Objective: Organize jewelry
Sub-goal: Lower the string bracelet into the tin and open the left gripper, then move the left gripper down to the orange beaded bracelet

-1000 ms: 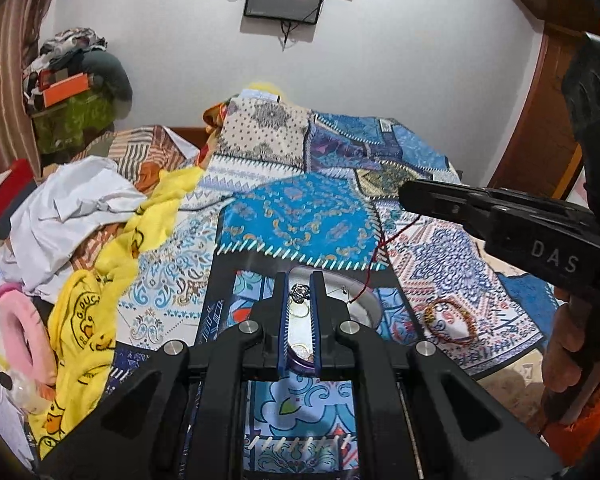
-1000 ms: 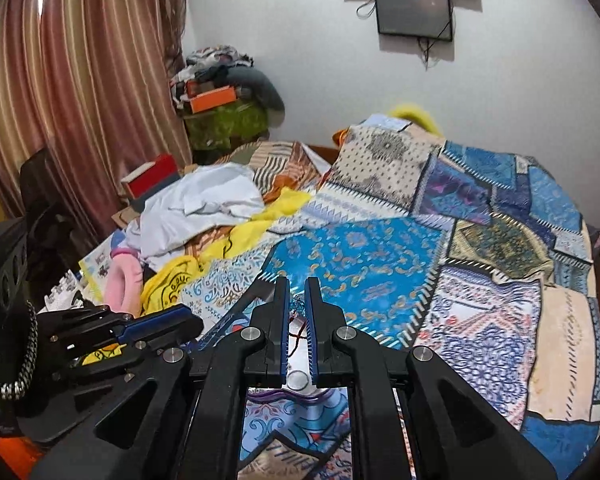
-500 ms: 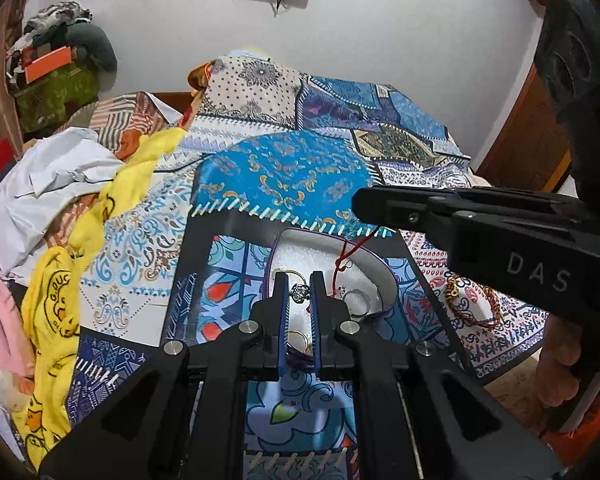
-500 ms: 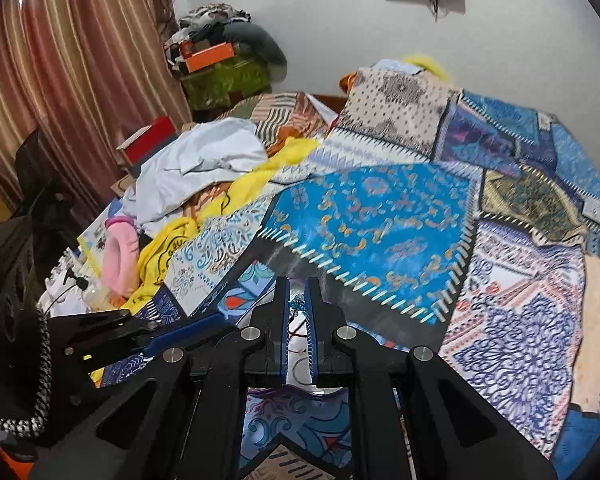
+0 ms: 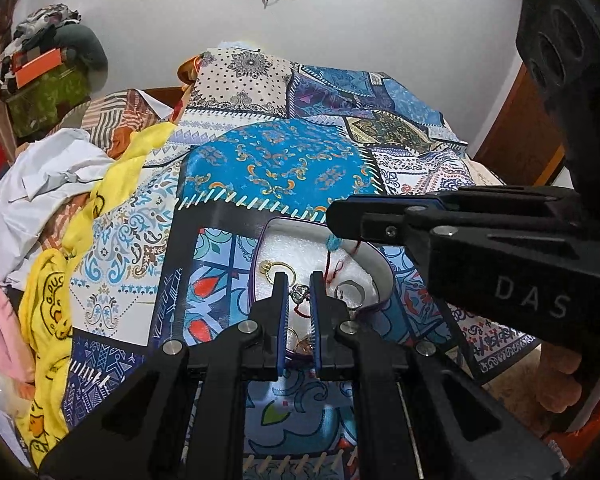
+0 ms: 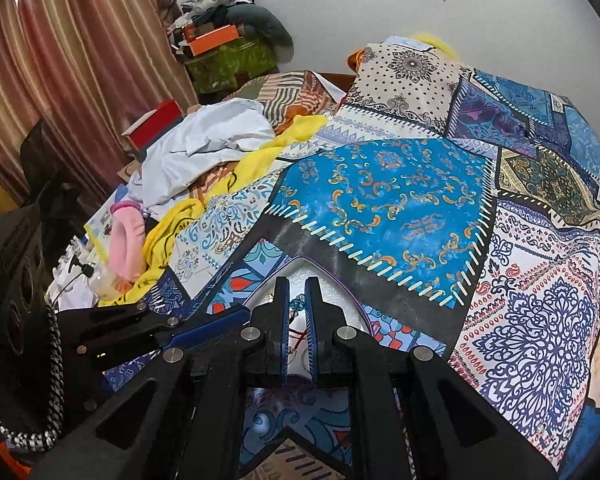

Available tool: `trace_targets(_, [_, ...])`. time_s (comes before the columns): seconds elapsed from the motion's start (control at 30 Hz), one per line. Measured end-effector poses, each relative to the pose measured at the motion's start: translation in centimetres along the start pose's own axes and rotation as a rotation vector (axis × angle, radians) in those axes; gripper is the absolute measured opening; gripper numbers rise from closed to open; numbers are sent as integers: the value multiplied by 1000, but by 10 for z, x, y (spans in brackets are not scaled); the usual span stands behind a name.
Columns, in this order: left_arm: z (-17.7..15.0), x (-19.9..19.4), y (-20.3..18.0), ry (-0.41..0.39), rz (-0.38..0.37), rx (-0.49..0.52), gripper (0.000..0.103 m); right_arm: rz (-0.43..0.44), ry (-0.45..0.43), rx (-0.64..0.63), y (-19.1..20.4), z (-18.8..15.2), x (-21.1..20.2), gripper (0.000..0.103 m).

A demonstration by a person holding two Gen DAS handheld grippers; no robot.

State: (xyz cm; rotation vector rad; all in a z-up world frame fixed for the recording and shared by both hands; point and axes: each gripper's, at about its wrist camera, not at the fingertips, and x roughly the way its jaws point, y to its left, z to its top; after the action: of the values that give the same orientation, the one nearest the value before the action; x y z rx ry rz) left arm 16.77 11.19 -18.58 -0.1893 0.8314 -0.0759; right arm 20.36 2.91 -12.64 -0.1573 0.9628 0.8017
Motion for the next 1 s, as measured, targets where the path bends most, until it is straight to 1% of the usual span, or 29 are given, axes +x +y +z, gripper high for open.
trace_targets(0.03, [1,-1,0,1,-1,0,8,5,4,1,0,0,0,8])
trace_targets(0.1, [1,-3,-1,3,1,-2,8,0,-1,4,0,0,-3,17])
trace_targets(0.13, [2,-3,0,3,3,-2,8,-5,-8,4,0,0,-5,24])
trace_targets(0.17, [3,-5,0,3,6,-4,9,-13,-21,1,1,0,-10,29])
trace_targets(0.23, [4,-8,0,1,11,-7,9,-22,-37,-7,2,-1,-16,31])
trace_targets(0.4, [9,-24,-1,-28,22,-13,10,-52,-98,-24,4,1,-42,32])
trace_targets(0.57, [17,-45,-7,-78,30,-5,19,-91,-165,-31,1,-1,-72,32])
trace_targets(0.7, [23,-60,-16,-117,30,6,20,-126,-214,-27,-6,-5,-95,32])
trace_targets(0.8, [27,-68,-26,-140,21,15,23,-154,-239,-14,-15,-10,-109,32])
trace_targets(0.87, [29,-72,-33,-151,16,25,27,-189,-251,0,-24,-16,-119,32])
trace_targets(1.0, [30,-72,-51,-153,-1,49,30,-236,-255,25,-41,-26,-132,32])
